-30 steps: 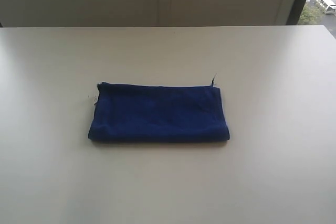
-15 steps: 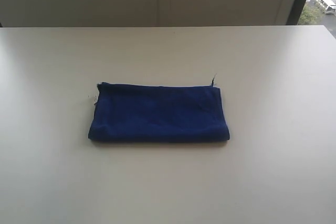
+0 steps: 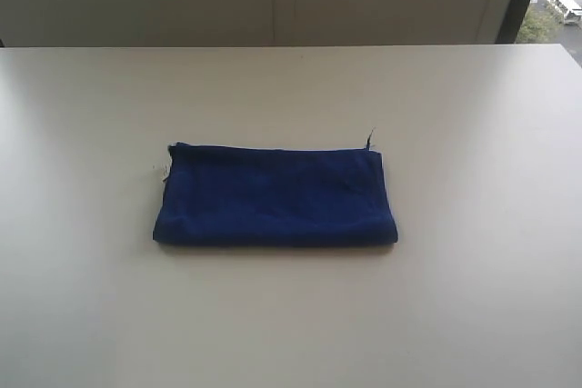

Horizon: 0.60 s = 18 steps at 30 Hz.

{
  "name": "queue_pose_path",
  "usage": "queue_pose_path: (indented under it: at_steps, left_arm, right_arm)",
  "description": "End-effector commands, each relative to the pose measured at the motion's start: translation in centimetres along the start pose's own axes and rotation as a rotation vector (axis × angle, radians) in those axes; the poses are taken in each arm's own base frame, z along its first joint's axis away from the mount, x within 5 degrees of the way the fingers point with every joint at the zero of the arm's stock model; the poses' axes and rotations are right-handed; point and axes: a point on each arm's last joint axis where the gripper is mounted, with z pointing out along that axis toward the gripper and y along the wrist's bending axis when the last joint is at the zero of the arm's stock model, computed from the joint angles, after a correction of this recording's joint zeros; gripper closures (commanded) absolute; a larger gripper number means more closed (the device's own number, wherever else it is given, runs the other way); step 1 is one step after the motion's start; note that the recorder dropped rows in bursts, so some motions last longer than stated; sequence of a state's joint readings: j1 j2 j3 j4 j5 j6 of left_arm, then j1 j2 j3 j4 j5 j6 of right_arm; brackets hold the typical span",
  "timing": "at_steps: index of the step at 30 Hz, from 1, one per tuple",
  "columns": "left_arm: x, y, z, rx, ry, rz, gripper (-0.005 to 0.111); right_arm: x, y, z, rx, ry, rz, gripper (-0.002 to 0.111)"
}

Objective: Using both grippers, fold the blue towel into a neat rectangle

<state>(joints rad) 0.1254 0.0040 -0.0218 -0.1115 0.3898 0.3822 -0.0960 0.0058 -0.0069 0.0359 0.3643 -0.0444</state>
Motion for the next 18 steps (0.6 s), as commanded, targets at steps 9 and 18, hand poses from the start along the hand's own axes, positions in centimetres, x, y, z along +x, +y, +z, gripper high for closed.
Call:
queue_pose_path:
  at_steps: [9,18]
  left_arm:
    - [0.61,-0.23,0.27,0.011,0.024,-0.005,0.107]
    - [0.55,-0.19,0.29,0.004,0.015,-0.109,0.107]
  right_arm:
    - [0.06,-0.05,0.03,0.007,-0.014,-0.005,0.108]
    - [0.06,-0.05,0.03,0.007,-0.014,-0.005,0.108]
